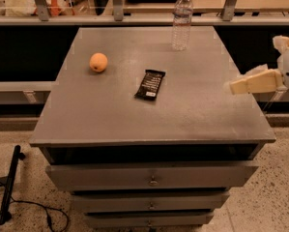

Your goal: Knock water bottle over

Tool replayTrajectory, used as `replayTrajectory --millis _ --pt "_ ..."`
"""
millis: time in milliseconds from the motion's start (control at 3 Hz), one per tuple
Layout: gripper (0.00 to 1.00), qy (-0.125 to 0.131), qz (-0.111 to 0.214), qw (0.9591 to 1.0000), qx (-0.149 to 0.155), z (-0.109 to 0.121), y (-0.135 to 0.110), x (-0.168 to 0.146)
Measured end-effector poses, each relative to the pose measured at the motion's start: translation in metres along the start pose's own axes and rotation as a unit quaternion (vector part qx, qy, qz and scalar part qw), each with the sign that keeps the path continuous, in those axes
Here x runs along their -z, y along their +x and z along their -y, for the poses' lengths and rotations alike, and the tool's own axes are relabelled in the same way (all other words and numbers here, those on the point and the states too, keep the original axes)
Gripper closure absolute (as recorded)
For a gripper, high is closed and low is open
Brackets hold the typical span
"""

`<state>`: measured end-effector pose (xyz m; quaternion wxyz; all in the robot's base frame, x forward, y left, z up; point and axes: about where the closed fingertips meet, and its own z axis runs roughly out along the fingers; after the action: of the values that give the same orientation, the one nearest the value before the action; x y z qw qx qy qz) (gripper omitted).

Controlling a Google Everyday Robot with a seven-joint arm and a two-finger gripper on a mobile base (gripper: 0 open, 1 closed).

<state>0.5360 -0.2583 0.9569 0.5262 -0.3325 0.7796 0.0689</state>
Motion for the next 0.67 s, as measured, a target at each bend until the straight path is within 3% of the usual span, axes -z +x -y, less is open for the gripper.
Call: replayTrajectory --millis 333,667 --pt "0.0 0.038 0.016 0.9991 0.0 0.0184 -0.011 0.0008" --pt "0.0 0.038 0.016 0.9992 0.001 0.0181 -0.0114 0.0007"
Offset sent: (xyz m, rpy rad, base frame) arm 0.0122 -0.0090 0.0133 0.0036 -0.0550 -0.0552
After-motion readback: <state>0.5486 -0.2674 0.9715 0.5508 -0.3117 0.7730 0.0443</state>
